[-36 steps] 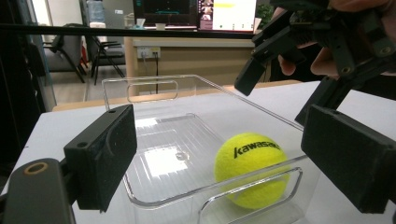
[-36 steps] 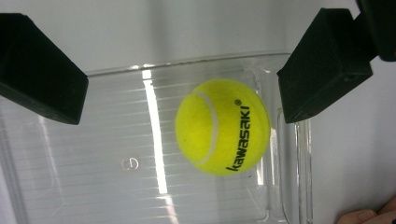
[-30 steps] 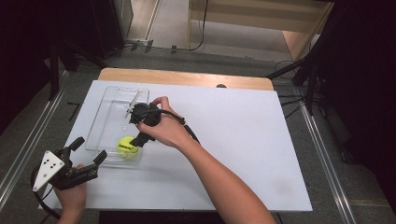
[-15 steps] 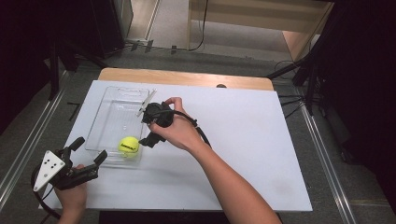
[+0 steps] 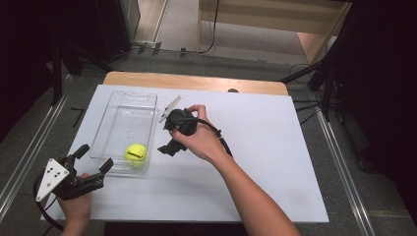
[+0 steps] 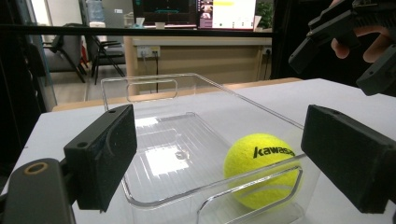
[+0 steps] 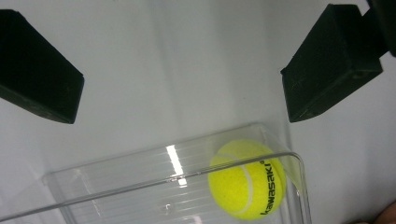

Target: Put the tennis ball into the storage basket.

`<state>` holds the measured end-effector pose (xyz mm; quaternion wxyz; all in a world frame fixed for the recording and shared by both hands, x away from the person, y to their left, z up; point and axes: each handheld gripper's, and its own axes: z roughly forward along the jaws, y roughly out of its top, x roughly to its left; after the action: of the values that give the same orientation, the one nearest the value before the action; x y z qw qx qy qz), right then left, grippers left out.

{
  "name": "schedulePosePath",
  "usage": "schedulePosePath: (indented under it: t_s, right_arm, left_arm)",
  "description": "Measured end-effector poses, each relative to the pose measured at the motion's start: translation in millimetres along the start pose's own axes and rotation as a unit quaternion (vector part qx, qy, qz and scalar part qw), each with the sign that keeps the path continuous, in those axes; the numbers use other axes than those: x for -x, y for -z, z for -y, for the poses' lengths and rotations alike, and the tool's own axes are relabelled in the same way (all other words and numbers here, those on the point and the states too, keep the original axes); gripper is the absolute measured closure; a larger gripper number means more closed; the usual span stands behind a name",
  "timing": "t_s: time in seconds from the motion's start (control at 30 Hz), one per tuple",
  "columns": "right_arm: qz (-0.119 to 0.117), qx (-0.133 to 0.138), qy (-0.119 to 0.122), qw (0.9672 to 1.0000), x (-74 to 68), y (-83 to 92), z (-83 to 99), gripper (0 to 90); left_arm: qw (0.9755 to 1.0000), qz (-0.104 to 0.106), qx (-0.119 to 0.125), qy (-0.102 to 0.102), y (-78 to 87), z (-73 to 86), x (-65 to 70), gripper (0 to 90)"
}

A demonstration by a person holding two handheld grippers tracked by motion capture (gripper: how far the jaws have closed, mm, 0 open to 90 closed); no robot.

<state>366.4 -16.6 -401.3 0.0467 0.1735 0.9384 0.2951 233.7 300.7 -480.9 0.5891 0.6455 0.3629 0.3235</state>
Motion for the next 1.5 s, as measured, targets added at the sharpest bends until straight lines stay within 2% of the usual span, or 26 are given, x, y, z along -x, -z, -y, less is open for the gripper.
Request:
schedulePosePath:
  t_s: [0.2,0.43,0.5,0.57,0.6,0.7,0.73,0.77,0.83,1.5]
  right_arm:
    - [0.006,0.004,-0.014,0.9999,0.2,5.6,9.3,0.0]
    - [0.009,0.017,-0.013,0.9997,3.7,10.8,21.1,0.0]
    - [0.013,0.015,-0.025,0.9995,3.4,13.4,25.2,0.0]
    - [0.016,0.018,-0.018,0.9995,5.2,14.2,28.9,0.0]
    - [0.017,0.016,-0.029,0.9993,4.2,15.3,31.0,0.0]
    - [0.021,0.021,-0.030,0.9991,5.8,17.4,36.7,0.0]
    - [0.020,0.019,-0.038,0.9989,5.1,18.4,38.6,0.0]
    - [0.022,0.022,-0.031,0.9990,6.4,19.1,40.9,0.0]
    - [0.024,0.024,-0.034,0.9988,6.8,20.7,44.4,0.0]
    - [0.052,0.047,-0.074,0.9948,10.7,43.1,87.7,0.0]
  left_arm:
    - [1.0000,0.001,0.000,-0.001,0.1,0.0,0.0,11.1]
    - [1.0000,0.001,-0.001,-0.002,0.1,0.0,-0.1,11.1]
    - [1.0000,0.001,-0.001,-0.001,0.0,0.1,0.1,11.1]
    - [1.0000,0.000,-0.001,-0.001,0.1,0.1,0.0,11.1]
    - [1.0000,0.000,-0.001,-0.001,0.1,0.1,0.0,11.1]
    - [1.0000,0.000,-0.001,-0.002,-0.1,0.1,0.2,11.1]
    - [1.0000,0.000,-0.001,-0.001,-0.1,0.1,0.3,11.0]
    - [1.0000,0.000,-0.001,-0.001,-0.1,0.2,0.3,11.1]
    - [1.0000,0.000,-0.002,-0.002,-0.1,0.1,0.2,11.1]
    - [1.0000,-0.001,-0.004,-0.003,-0.2,0.2,0.5,11.1]
